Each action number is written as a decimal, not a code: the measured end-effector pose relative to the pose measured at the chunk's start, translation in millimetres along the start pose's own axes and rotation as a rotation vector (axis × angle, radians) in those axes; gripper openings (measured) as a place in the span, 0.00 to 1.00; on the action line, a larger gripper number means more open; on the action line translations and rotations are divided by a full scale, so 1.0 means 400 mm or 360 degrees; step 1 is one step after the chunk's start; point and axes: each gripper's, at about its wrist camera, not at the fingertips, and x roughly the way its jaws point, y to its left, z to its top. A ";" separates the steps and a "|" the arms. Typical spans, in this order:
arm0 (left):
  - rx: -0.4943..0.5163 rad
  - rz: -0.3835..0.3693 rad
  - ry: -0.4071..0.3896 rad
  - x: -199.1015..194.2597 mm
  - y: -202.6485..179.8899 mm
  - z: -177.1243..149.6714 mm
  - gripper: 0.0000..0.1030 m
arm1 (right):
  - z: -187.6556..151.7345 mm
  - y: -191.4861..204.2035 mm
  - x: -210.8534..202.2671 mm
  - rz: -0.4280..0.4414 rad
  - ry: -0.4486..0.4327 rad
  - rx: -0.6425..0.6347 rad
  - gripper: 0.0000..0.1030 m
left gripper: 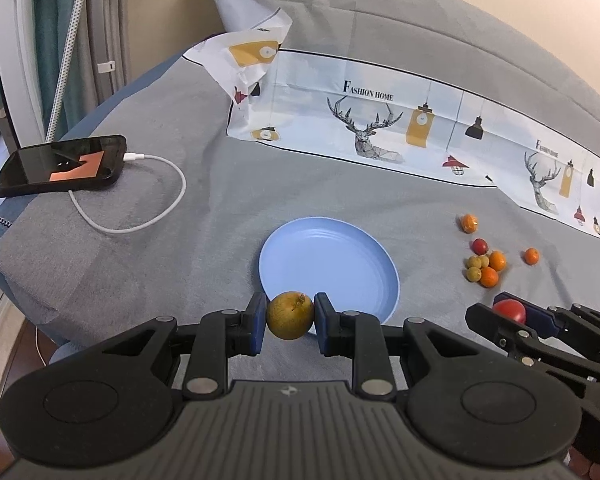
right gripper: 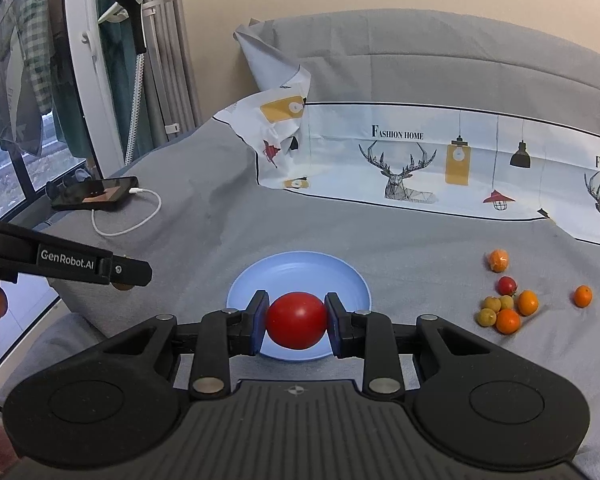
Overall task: Organize fruits
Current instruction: 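Carry both fruits to the blue plate and open both tools to release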
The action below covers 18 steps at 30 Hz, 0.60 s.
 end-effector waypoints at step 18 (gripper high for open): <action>0.0113 0.0010 0.0153 0.263 -0.059 0.096 0.27 | 0.009 -0.066 0.226 0.0009 0.0171 0.0045 0.31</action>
